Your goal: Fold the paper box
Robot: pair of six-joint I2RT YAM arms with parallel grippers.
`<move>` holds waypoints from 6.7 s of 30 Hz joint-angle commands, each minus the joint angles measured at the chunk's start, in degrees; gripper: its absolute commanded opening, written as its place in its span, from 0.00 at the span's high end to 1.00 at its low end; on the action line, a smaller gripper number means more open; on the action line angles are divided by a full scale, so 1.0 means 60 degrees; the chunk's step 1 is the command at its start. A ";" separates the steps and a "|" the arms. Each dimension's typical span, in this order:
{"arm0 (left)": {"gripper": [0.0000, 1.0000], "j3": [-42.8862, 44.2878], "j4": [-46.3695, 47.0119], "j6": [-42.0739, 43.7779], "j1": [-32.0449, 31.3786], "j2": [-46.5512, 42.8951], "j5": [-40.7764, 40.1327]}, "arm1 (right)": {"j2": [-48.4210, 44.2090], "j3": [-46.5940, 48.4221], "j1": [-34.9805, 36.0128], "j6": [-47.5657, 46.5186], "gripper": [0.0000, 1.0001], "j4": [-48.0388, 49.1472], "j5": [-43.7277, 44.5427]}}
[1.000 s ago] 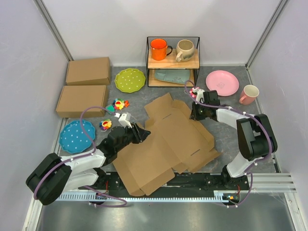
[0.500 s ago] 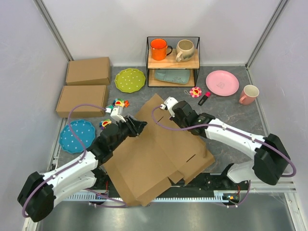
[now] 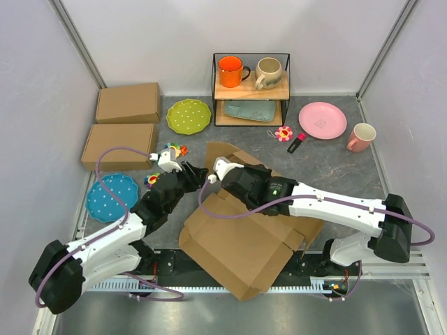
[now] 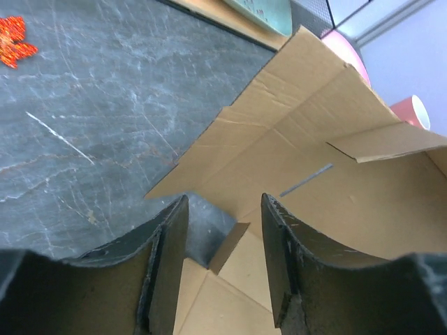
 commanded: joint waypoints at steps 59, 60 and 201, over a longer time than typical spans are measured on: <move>0.92 0.0137 0.5059 0.1708 0.0668 0.2913 0.4127 | -0.1293 -0.2520 0.0818 -0.0795 1.00 0.2410 0.2039; 0.92 -0.0169 0.5222 0.1693 0.0580 0.2825 0.3981 | -0.1249 -0.2534 0.0833 -0.0766 1.00 0.2484 0.2158; 0.52 -0.0947 -0.1065 0.0976 -0.0827 -0.3094 -0.0896 | 0.0553 -0.5640 0.1697 -0.4003 1.00 1.0586 0.3199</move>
